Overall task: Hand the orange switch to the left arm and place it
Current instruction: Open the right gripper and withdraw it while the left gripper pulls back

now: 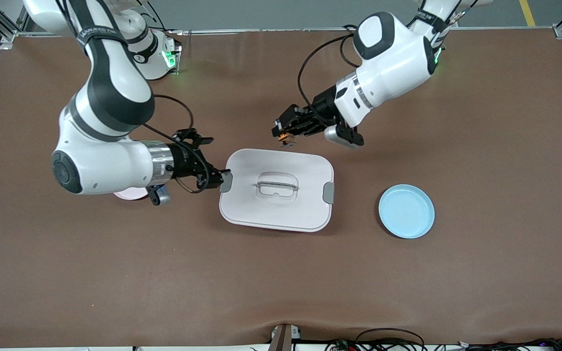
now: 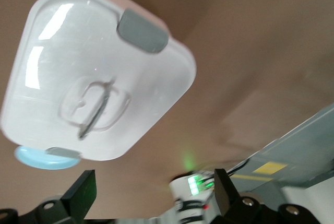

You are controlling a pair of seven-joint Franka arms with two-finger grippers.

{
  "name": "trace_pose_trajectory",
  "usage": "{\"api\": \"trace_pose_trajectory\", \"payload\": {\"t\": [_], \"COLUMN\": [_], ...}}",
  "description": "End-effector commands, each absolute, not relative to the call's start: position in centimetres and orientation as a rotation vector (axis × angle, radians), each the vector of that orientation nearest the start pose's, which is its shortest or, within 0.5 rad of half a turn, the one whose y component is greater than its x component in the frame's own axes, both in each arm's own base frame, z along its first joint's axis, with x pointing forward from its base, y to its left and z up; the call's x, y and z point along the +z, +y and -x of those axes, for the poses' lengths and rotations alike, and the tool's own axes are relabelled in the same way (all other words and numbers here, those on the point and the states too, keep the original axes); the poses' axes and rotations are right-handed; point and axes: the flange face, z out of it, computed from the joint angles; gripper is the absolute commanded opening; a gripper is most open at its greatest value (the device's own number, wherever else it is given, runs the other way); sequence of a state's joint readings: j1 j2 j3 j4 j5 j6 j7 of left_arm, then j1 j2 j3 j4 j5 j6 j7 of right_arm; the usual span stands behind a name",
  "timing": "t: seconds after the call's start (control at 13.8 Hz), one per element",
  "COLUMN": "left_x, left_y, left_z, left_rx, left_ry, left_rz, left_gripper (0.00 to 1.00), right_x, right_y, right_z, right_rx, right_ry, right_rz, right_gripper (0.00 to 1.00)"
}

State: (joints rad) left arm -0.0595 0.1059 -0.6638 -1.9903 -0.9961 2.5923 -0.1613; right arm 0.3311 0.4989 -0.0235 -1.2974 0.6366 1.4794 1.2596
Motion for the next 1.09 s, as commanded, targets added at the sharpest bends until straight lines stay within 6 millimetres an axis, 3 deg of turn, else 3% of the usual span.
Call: {"api": "trace_pose_trajectory", "payload": {"t": [0.0, 0.29, 0.65, 0.87, 1.02], "left_x": [48.1, 50.4, 55.5, 56.3, 55.7], "left_y": [-35.0, -29.5, -20.8, -18.2, -17.1], "left_z": [-47.1, -49.0, -51.9, -52.2, -52.5], "left_rx": [0.075, 0.033, -0.086, -0.056, -0.048], "left_ry": [0.167, 0.044, -0.049, 0.022, 0.111], "left_rz": [-2.339, -2.513, -2.752, -2.961, -3.065], "left_gripper": [0.02, 0.02, 0.00, 0.00, 0.00], "right_x": [46.3, 47.1, 49.1, 51.3, 52.1], "right_y": [22.2, 16.1, 6.4, 1.3, -0.3], "right_z": [-62.2, -62.0, -62.2, -61.5, -61.0], "right_rx": [0.949, 0.941, 0.943, 0.904, 0.905], "right_ry": [1.044, 0.656, 0.339, 0.201, 0.125], "right_rz": [2.590, 2.824, 2.869, 2.872, 2.929], "right_gripper": [1.00, 1.00, 1.00, 1.00, 1.00]}}
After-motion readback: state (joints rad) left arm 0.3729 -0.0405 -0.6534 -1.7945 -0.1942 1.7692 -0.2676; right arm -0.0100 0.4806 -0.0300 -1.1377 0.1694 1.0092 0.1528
